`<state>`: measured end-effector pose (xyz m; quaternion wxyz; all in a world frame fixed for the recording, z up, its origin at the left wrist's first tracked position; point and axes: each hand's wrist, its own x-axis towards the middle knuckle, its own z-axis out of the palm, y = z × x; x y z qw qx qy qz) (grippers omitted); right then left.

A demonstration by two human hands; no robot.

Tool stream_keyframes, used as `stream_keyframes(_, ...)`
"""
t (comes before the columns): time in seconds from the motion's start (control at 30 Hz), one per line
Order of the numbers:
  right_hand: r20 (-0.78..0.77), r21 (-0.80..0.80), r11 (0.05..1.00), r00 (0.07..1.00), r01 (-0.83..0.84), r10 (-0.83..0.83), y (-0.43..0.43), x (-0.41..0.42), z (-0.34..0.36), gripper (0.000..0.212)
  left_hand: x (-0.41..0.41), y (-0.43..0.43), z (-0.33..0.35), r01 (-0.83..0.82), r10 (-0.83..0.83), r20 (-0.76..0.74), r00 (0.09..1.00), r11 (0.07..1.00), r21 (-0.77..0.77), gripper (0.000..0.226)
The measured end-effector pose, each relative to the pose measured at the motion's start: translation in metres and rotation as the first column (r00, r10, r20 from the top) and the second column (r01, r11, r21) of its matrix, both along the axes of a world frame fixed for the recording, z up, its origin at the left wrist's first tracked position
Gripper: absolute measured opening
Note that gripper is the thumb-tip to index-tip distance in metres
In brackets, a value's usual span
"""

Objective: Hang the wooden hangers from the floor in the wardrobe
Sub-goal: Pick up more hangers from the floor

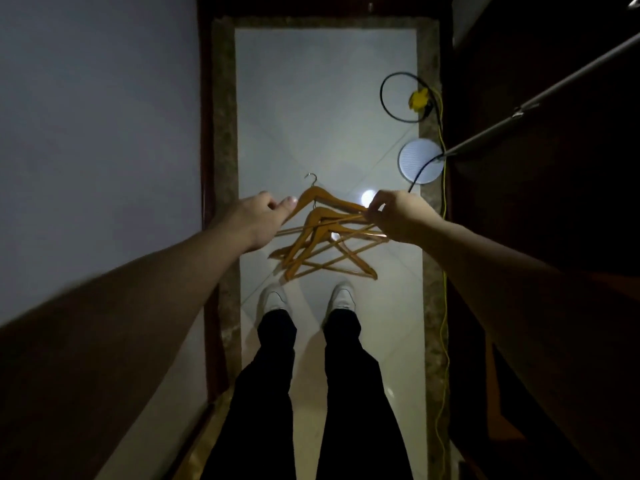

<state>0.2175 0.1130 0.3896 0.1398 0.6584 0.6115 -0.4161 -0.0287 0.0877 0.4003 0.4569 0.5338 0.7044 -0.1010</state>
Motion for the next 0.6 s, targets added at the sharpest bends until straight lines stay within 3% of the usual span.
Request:
stream_keyframes(0.2,0.012,-0.071,0.997,0.999,0.036,-0.035,-0.013,0.003,-0.124,0.025,-0.02,-0.01,-0.123,0.004,-0.008,-0.035,0.999,0.995,-0.104,0.06)
stream_keyframes(0.37,0.106,-0.236,0.967,0.987,-0.096,0.124,-0.018,0.007,-0.233,0.027,-0.026,-0.022,-0.229,0.019,-0.028,-0.047,0.999,0.982,-0.185,0.064)
stream_keyframes(0.6,0.135,-0.133,0.989,0.987,-0.067,0.085,0.016,-0.005,-0.376,0.025,-0.005,-0.002,-0.378,0.043,-0.054,-0.081,0.995,0.991,-0.128,0.063)
